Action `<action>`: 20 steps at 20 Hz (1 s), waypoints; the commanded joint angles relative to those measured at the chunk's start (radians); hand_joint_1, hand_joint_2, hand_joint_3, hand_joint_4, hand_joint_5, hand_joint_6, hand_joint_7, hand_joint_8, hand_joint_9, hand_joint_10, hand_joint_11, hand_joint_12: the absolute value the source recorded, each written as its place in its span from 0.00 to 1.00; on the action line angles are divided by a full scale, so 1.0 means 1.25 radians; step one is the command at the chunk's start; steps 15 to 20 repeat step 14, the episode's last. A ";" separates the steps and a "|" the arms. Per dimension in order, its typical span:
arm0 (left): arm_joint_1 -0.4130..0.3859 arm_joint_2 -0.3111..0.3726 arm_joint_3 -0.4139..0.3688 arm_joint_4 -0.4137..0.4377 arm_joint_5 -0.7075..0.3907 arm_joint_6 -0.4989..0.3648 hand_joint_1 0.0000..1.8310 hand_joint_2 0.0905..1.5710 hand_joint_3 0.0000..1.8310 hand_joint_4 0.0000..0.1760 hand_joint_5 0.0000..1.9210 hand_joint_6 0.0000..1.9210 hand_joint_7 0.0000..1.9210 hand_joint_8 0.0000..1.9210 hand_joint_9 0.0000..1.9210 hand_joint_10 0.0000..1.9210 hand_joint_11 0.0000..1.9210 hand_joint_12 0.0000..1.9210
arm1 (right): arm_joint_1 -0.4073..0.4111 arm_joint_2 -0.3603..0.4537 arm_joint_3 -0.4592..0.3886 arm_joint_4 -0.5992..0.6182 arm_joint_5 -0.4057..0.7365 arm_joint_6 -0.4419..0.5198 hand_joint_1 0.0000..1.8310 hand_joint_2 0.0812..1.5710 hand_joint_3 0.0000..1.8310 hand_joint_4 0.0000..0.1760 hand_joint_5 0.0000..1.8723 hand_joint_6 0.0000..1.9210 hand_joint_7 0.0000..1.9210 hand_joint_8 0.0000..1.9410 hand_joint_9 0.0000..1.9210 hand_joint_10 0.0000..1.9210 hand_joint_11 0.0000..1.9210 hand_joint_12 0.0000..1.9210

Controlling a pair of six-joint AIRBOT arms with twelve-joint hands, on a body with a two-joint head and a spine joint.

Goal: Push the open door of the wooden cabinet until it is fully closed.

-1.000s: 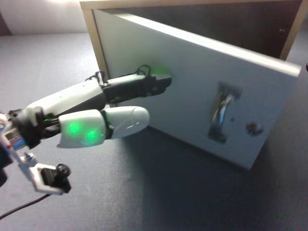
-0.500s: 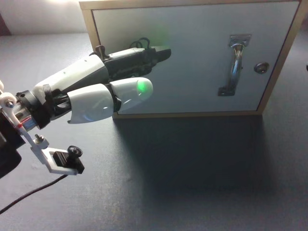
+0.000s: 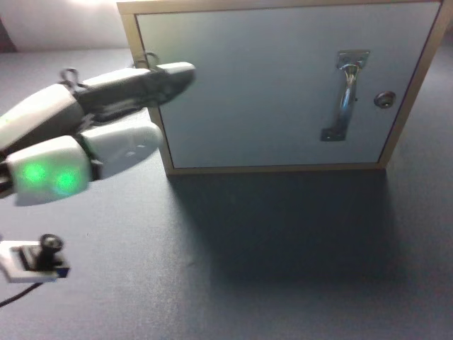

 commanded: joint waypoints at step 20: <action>0.160 0.047 -0.041 -0.197 -0.385 -0.005 0.15 0.89 0.00 0.04 0.12 0.00 0.10 0.00 0.08 0.00 0.00 0.08 | 0.030 0.007 -0.010 0.045 0.190 0.005 0.41 0.93 0.01 0.00 0.16 0.00 0.20 0.00 0.21 0.01 0.00 0.46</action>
